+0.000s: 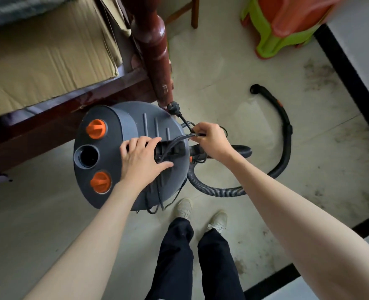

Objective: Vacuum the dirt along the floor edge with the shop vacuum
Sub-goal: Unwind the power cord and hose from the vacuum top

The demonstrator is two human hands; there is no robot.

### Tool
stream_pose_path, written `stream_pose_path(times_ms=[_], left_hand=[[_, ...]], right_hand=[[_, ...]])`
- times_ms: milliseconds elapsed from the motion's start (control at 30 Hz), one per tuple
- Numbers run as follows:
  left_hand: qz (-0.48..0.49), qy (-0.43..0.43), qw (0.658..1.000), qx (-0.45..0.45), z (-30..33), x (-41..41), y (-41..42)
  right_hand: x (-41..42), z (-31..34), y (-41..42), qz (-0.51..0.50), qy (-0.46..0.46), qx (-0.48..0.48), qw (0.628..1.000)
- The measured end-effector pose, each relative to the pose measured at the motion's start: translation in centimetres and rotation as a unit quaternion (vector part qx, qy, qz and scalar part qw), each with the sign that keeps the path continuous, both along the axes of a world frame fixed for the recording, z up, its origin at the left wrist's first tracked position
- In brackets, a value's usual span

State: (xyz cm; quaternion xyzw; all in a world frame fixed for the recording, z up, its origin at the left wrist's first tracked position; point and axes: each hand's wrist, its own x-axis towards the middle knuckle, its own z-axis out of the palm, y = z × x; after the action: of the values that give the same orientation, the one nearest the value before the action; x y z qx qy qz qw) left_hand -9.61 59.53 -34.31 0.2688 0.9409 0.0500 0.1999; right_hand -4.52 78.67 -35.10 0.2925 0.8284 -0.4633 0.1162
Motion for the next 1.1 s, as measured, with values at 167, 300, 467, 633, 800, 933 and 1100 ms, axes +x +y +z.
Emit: stream_pose_path(times_ms=[167, 300, 467, 633, 800, 933, 1100], left_hand=[[0.040, -0.183, 0.981, 0.056, 4.2, -0.2, 1.9], [0.218, -0.354, 0.872, 0.259, 8.1, 0.4, 4.8], [0.284, -0.434, 0.778, 0.356, 11.5, 2.1, 9.0], [0.240, -0.444, 0.748, 0.430, 15.0, 3.5, 12.6], [0.164, -0.466, 0.740, 0.457, 19.3, 6.0, 16.5], [0.105, -0.475, 0.742, 0.461, 22.8, 9.2, 20.6], [0.034, -0.465, 0.751, 0.468, 27.3, 14.0, 26.1]], right_hand=[[2.2, 3.7, 0.3, 0.007, 0.001, 0.018, 1.000], [4.3, 6.9, 0.2, 0.008, 0.026, 0.014, 1.000], [6.5, 11.2, 1.3, 0.005, 0.057, 0.028, 0.998], [8.6, 16.8, 5.3, -0.003, 0.090, 0.075, 0.993], [12.1, 22.0, 9.0, -0.025, 0.103, 0.125, 0.987], [16.3, 25.6, 11.6, -0.071, 0.118, 0.149, 0.979], [21.6, 29.2, 16.0, -0.130, 0.136, 0.183, 0.965]])
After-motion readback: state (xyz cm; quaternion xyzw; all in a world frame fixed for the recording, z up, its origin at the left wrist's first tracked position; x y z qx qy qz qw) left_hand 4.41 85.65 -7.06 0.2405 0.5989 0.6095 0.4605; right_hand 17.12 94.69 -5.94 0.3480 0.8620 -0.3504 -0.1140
